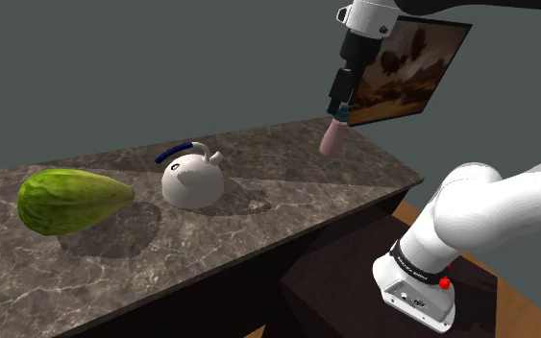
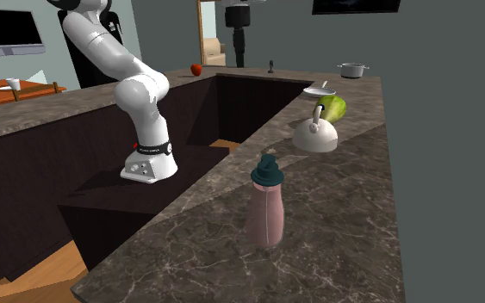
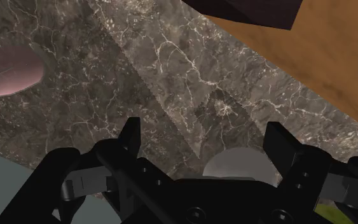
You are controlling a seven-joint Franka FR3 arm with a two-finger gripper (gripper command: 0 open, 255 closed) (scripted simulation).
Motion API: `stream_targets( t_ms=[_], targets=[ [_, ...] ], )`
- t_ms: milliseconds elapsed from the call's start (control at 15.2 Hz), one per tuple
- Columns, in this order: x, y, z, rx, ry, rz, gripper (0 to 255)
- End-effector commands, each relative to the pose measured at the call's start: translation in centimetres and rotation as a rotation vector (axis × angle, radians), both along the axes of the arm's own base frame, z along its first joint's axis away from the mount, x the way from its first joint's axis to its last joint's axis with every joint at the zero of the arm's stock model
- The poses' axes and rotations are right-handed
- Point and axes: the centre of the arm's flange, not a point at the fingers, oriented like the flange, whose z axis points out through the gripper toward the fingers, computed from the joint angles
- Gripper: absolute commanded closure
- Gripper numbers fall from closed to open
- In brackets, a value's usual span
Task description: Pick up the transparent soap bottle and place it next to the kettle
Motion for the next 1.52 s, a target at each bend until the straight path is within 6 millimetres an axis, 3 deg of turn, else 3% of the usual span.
stream_targets(
  t_ms=[0, 1452],
  targets=[
    [0.0, 0.0, 0.0, 0.0, 0.0, 0.0, 0],
    [7.8, -27.5, -8.0, 0.034, 0.04, 0.028, 0]
  ],
)
